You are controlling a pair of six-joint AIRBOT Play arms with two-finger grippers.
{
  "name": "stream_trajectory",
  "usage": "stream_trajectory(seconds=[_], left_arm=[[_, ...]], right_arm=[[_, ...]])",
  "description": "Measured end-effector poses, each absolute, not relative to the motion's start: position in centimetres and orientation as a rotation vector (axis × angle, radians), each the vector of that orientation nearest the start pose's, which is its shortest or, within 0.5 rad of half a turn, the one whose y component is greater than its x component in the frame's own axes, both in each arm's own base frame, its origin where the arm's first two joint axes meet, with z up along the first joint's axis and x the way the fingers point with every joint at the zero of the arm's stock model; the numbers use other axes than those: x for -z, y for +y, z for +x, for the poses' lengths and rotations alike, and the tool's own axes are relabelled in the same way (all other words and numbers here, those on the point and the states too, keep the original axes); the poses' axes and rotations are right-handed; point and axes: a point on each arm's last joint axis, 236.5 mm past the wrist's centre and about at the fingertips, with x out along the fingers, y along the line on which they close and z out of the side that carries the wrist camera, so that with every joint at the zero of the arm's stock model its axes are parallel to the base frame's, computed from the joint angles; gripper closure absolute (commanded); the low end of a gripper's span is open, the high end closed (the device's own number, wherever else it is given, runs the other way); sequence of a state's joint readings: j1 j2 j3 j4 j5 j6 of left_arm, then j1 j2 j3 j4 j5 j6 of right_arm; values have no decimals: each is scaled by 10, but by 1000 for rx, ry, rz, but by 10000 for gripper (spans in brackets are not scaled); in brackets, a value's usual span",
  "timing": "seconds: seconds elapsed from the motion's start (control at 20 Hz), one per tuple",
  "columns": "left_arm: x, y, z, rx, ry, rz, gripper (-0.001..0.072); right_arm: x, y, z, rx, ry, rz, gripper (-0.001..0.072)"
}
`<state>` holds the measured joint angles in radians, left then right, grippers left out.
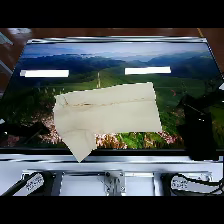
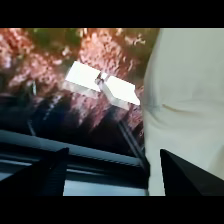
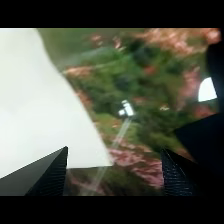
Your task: Fold the shirts.
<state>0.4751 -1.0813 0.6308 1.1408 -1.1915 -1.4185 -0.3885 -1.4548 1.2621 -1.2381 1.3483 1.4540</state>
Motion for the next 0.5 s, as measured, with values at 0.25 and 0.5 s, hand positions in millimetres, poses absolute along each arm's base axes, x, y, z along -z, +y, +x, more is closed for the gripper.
stream_trajectory(seconds=[0.25,0.5], left_arm=[[101,-9,260,-45,1376,-789,-13],[117,-38,283,-26,1338,-855,332]], right_arm=[[21,-50,373,-35,1403,568,27],[21,-47,383,-35,1364,573,27]])
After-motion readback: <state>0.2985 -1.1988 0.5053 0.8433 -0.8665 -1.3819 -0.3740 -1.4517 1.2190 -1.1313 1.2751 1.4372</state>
